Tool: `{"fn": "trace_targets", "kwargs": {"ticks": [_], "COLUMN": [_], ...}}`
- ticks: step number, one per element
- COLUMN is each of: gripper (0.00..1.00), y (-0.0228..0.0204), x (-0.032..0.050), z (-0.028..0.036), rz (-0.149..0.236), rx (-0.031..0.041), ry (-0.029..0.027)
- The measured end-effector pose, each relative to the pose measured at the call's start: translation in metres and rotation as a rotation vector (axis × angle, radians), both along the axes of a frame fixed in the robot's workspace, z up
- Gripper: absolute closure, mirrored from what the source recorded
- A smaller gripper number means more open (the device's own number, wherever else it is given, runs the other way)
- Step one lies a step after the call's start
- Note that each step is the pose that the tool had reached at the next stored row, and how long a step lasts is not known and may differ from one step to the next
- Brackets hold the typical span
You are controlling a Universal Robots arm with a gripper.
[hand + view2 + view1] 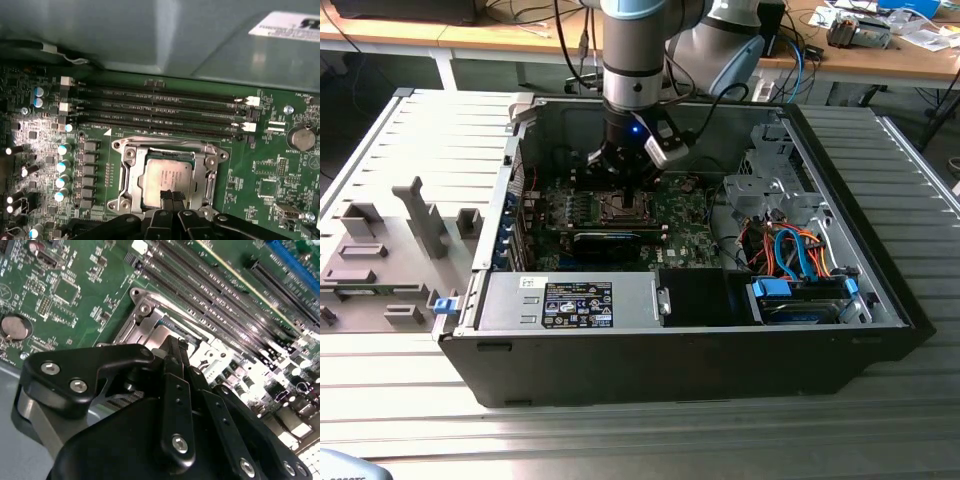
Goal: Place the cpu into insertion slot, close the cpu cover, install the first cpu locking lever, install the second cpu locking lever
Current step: 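Install the first cpu locking lever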
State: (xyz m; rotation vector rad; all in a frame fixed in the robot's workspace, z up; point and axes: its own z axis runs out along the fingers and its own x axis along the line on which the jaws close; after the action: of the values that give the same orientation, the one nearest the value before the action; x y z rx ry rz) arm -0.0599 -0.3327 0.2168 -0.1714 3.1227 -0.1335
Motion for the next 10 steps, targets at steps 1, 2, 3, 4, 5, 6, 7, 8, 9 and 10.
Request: {"fn": "trace_targets", "kwargs": {"ticks": [1, 2, 3, 4, 5, 6, 7, 8, 9, 10], "gripper": [0.89, 0.89, 0.89, 0.89, 0.89, 0.89, 0.89, 0.89, 0.89, 0.89], "y": [-0.0002, -0.0003, -0.0003, -0.0003, -0.0003, -0.0003, -0.0002, -0.0002, -0.0003, -0.0003], "x": [0.0001, 0.0001, 0.0001, 0.0001, 0.0001, 0.0001, 0.0001, 0.0001, 0.0001, 0.0], "z": [0.0001, 0.0011, 0.0045, 0.008, 0.0108, 0.0158, 0.019, 0.0207, 0.0219, 0.022], "rz": [0.0, 0.0, 0.0, 0.0, 0.0, 0.0, -0.001, -0.001, -0.003, -0.008], "rx": [-0.0021, -0.005, -0.0078, -0.008, -0.008, -0.0082, -0.0081, -0.0072, -0.0009, 0.0215], "ry": [-0.0001, 0.0001, 0.0, 0.0, -0.0001, 0.0, -0.0001, -0.0002, -0.0001, 0.0]}}
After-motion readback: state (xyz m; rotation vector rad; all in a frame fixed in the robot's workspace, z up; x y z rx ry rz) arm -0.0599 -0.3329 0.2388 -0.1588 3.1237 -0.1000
